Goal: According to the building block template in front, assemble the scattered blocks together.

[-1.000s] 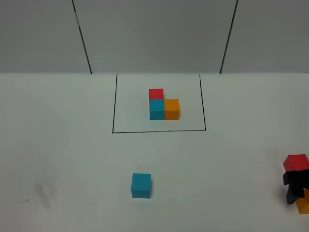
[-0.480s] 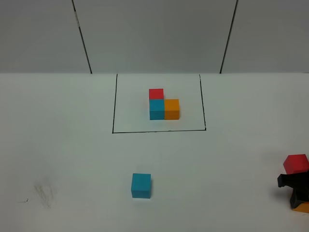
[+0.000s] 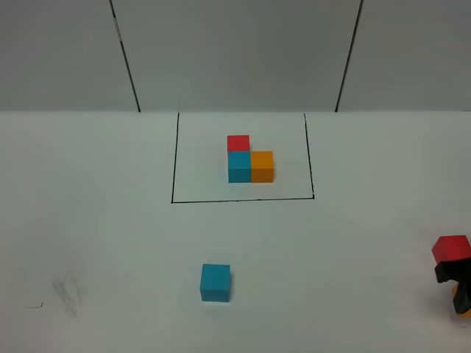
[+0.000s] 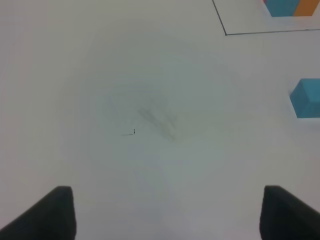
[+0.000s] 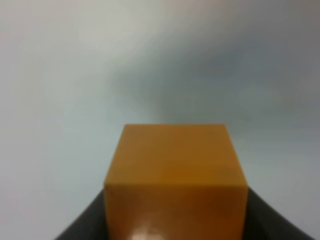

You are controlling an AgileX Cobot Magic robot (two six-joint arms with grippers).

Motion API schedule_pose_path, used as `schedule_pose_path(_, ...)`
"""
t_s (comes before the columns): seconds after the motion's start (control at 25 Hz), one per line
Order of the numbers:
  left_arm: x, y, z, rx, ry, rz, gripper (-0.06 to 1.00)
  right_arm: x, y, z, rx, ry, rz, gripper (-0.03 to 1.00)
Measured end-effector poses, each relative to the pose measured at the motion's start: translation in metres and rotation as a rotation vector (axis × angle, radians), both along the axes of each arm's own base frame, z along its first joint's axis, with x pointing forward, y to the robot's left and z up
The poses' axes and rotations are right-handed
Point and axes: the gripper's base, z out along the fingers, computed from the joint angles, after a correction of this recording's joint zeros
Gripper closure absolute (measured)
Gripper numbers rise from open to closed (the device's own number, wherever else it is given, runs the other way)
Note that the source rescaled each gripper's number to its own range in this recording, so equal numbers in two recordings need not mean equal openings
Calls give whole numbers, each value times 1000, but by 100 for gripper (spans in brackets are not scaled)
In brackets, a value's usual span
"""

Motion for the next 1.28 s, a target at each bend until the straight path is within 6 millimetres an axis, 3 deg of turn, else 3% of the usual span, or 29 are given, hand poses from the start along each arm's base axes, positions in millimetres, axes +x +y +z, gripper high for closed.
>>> schedule_pose_path(0.12, 0, 0, 0, 0, 0, 0, 10, -13, 12, 41, -20, -60, 138, 94)
schedule_pose_path(0.24, 0, 0, 0, 0, 0, 0, 10, -27, 34, 75, -69, -143, 384, 94)
schedule_pose_path(0.44, 0, 0, 0, 0, 0, 0, 10, -34, 64, 97, -169, -249, 758, 94)
schedule_pose_path(0.72, 0, 0, 0, 0, 0, 0, 10, -25, 98, 88, -239, -310, 1156, 94)
schedule_pose_path(0.92, 0, 0, 0, 0, 0, 0, 10, -15, 126, 60, -237, -258, 1363, 94)
schedule_pose_path(1.08, 0, 0, 0, 0, 0, 0, 10, 1, 154, 36, -219, -173, 1466, 94)
schedule_pose_path(1.28, 0, 0, 0, 0, 0, 0, 10, 26, 190, 28, -208, -132, 1522, 94)
